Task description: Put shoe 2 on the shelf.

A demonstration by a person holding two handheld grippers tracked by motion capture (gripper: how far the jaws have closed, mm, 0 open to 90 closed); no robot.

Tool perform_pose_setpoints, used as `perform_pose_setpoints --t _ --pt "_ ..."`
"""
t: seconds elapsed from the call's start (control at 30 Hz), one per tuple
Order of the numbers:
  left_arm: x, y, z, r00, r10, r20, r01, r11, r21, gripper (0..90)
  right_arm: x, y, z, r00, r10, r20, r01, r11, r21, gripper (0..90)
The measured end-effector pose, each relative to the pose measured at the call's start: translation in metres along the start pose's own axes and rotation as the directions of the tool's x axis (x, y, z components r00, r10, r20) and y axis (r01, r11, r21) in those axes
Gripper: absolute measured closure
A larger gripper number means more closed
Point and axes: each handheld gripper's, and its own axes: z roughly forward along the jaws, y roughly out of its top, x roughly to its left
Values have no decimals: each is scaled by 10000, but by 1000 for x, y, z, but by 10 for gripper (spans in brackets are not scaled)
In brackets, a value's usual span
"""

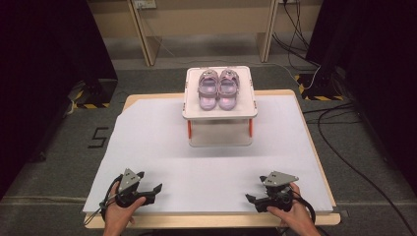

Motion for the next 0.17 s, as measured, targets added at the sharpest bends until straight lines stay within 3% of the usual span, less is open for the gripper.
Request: perform_pose_setpoints --t 0.17 --pt "0 0 0 10000 -7 9 7 10000 6 158 -1 -3 -3 9999 67 99 -67 10000 -4 168"
